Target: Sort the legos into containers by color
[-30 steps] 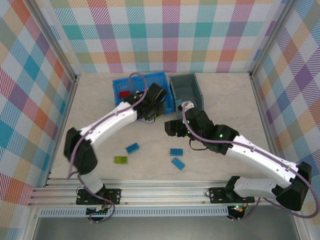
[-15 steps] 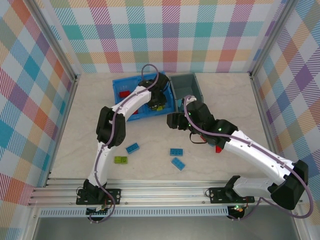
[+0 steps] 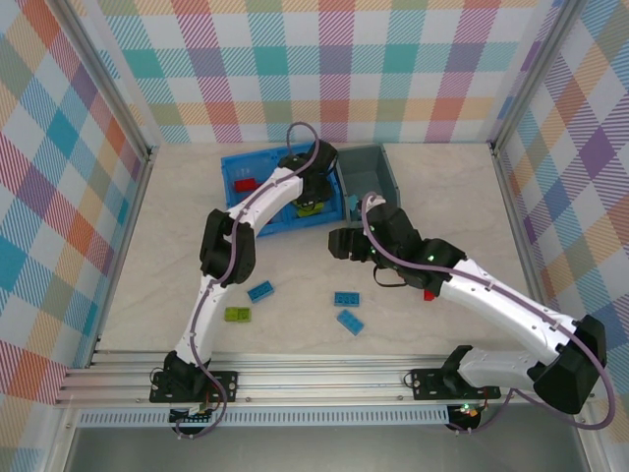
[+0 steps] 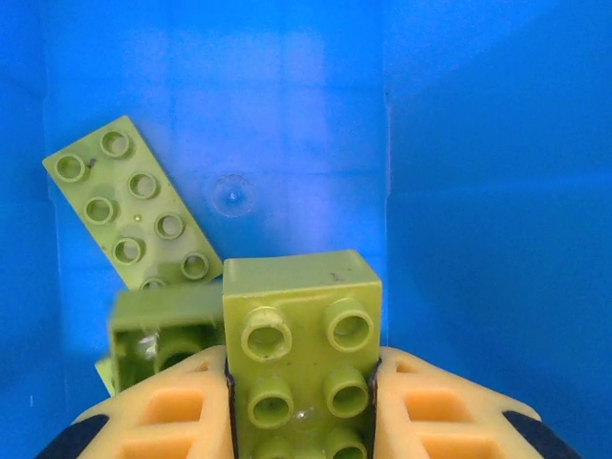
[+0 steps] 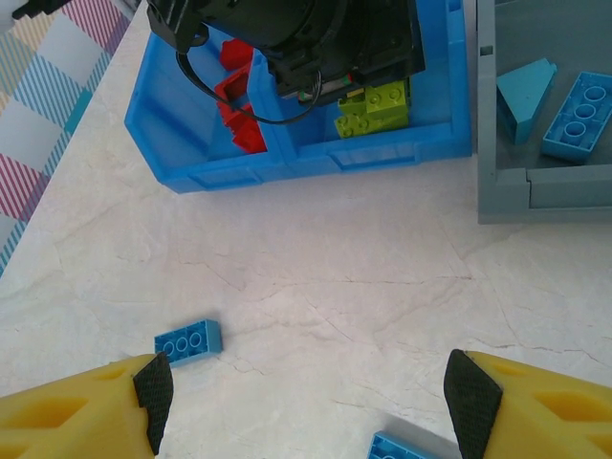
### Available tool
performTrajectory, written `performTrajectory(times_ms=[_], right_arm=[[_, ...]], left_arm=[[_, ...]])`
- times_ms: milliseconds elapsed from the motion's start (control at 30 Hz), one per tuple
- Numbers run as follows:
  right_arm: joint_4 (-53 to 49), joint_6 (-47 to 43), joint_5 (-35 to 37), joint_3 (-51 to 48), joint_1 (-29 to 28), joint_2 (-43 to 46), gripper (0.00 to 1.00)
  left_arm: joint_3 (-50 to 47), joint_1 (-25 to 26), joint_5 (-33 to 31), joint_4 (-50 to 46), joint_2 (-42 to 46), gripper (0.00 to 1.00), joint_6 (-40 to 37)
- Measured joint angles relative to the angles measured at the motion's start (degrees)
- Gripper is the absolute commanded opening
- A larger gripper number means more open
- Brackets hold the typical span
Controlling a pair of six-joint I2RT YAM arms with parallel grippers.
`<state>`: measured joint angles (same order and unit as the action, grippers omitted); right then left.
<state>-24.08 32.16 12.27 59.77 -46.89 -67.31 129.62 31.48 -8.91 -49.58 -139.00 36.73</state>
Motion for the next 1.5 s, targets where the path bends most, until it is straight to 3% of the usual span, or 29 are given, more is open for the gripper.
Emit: performTrajectory(times_ms=[467, 767, 967, 1200, 1500], right_arm=[[0.00, 0.39, -1.01, -2.62, 0.02, 2.05, 0.77], [-0.24, 0.61, -1.20, -3.85, 0.02, 2.32, 0.77], [-0.33, 0.61, -1.90, -3.85, 0.02, 2.32, 0.78], [-0.46, 0.37, -2.69, -3.80, 0.02, 2.29, 0.78], [-4.35, 0.79, -0.22, -2.43, 2.14, 2.32, 0.78]], left_arm=[[13.81, -2.05, -5.77, -2.84, -7.34, 0.03, -3.58], [16.90, -2.51, -3.98, -2.43, -8.44, 0.09, -4.98], [16.90, -2.71, 0.11, -1.20, -10.16, 0.21, -4.94], [16.90, -3.17, 1.62, -1.53, -10.64, 0.45, -4.72], [11.78, -3.34, 2.60, -1.49, -6.56, 0.54, -4.66]])
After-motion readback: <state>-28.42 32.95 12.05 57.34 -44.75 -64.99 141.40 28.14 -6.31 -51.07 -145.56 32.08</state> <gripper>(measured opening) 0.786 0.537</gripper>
